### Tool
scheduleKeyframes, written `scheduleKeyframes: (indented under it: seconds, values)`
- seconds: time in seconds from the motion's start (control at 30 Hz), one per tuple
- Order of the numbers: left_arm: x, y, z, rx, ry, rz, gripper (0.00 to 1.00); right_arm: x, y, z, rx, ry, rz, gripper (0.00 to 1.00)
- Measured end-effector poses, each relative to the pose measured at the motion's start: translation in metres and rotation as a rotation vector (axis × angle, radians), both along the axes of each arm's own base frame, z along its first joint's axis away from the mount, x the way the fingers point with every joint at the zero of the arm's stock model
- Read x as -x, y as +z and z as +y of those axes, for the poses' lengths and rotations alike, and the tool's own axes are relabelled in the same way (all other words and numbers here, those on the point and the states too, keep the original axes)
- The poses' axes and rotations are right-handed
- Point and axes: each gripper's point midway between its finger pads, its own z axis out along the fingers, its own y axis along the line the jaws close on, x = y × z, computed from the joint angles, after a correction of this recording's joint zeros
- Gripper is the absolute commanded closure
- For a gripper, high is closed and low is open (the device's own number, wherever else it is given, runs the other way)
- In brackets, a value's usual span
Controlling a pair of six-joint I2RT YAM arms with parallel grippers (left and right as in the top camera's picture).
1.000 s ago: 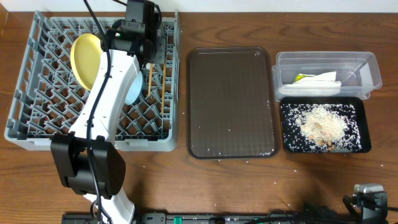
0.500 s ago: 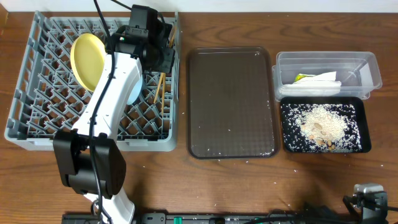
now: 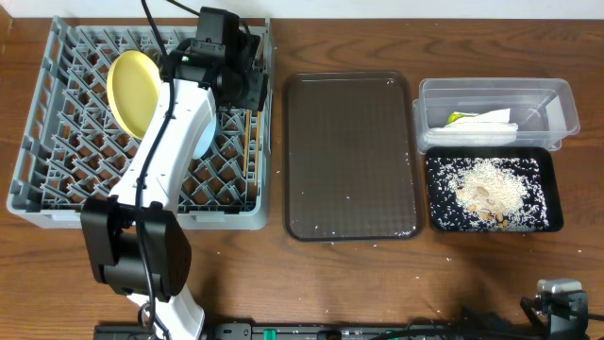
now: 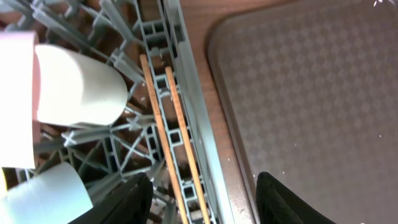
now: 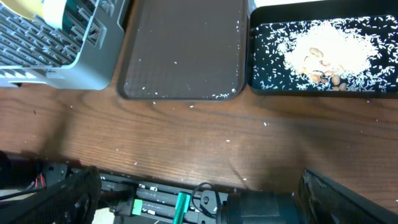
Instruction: Sort waste into correct bins and load items into the dishwasher
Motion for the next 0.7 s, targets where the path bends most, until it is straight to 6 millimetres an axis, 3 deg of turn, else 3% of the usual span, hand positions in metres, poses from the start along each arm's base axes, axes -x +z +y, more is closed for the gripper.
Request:
scheduleKeyframes:
  seconds: [0.1, 0.17, 0.4, 0.47, 0.57, 0.7]
  values:
    - [0.014, 0.011, 0.002, 0.003, 0.009, 0.018, 0.37, 0.0, 0.0, 0.0, 0.0, 0.0, 0.0, 0.01]
    - [0.029, 0.035, 0.005, 0.011, 0.015, -0.003, 0.35, 0.0, 0.0, 0.0, 0.0, 0.0, 0.0, 0.01]
    - [0.115, 0.163, 0.021, 0.062, 0.015, -0.26, 0.32, 0.0, 0.0, 0.0, 0.0, 0.0, 0.0, 0.01]
    - [0.14, 0.185, 0.025, 0.079, 0.014, -0.345, 0.31, 0.0, 0.0, 0.0, 0.0, 0.0, 0.0, 0.01]
    - [0.181, 0.187, 0.033, 0.091, 0.014, -0.422, 0.27, 0.0, 0.0, 0.0, 0.0, 0.0, 0.0, 0.01]
    - [0.231, 0.16, 0.044, 0.095, 0.021, -0.478, 0.24, 0.0, 0.0, 0.0, 0.0, 0.0, 0.0, 0.01]
